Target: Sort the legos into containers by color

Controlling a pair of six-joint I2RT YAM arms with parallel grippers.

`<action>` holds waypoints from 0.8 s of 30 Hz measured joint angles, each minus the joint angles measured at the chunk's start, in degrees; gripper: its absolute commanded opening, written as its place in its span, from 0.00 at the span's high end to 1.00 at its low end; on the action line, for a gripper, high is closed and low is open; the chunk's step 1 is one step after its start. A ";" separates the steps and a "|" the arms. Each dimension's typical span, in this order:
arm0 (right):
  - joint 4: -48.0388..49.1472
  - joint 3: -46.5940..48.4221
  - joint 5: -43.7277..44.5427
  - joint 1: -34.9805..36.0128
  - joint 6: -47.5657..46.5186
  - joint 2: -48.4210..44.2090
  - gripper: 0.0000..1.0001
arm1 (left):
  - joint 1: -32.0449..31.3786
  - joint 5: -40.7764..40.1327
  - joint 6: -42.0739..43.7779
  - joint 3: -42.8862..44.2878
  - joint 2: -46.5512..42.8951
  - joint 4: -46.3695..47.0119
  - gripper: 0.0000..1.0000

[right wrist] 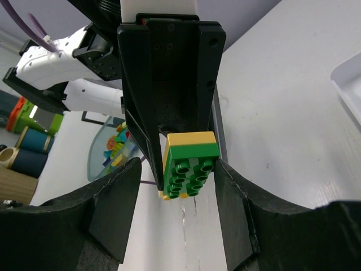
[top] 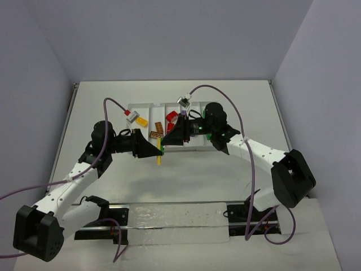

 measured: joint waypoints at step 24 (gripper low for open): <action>4.06 0.00 -2.56 -0.30 2.89 3.92 0.35 | 0.25 0.41 -0.09 -0.52 -1.48 0.23 1.00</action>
